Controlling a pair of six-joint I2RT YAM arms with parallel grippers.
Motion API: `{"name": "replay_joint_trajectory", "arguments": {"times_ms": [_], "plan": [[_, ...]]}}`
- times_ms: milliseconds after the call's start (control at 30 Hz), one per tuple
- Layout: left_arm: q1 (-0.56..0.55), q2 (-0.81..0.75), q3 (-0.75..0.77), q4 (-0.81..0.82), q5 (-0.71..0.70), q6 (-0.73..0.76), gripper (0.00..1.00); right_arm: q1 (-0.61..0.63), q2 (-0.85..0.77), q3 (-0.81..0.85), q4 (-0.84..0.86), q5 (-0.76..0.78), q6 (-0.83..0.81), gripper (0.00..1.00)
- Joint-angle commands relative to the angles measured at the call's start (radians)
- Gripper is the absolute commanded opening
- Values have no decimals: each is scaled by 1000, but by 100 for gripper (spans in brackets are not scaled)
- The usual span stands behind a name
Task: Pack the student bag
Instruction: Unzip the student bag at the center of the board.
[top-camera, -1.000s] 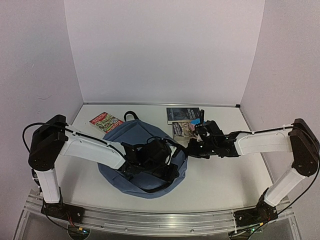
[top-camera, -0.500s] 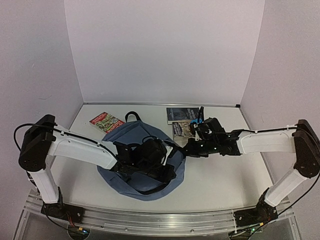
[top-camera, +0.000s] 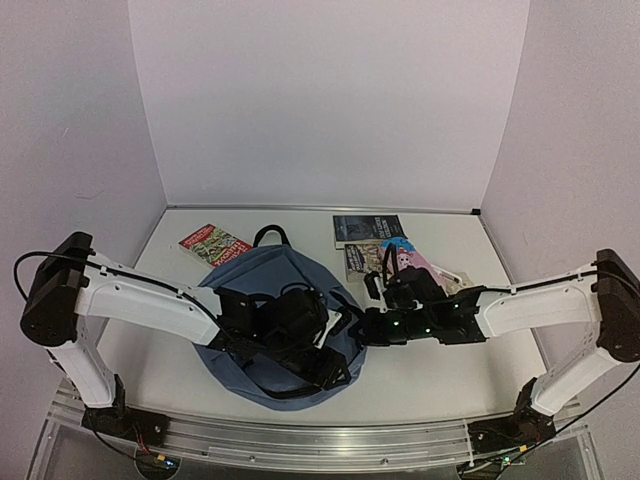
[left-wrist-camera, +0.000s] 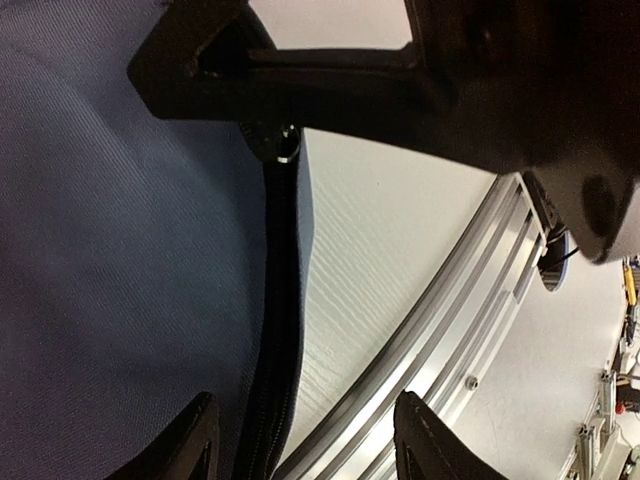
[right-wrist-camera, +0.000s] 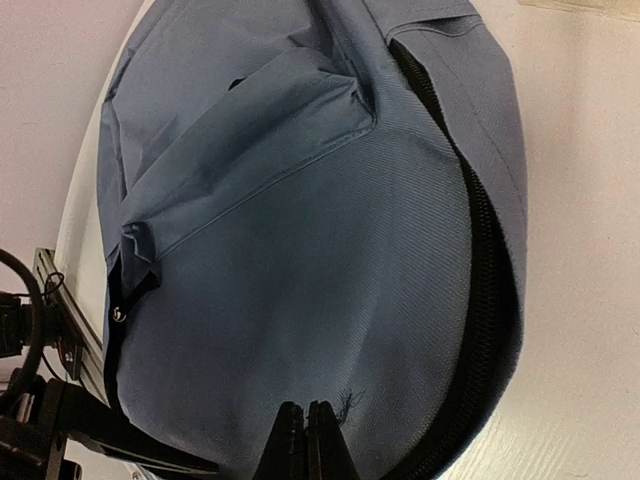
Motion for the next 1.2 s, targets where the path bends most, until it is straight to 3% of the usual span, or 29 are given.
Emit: {"name": "replay_joint_trajectory", "arguments": {"times_ms": [0, 233, 367, 567, 667, 1167], "plan": [[2, 8, 32, 75, -76, 36, 62, -5, -66, 3, 66, 76, 75, 0], [-2, 75, 103, 90, -144, 102, 64, -5, -81, -11, 46, 150, 130, 0], [-11, 114, 135, 93, -187, 126, 57, -5, -80, -11, 39, 166, 139, 0], [-21, 141, 146, 66, -234, 114, 13, -5, -81, -2, 26, 198, 138, 0], [-30, 144, 148, 51, -232, 107, 1, -6, -84, 6, -11, 255, 138, 0], [-73, 111, 118, -30, -189, 77, 0, -212, -65, 74, -79, 246, -9, 0]]}}
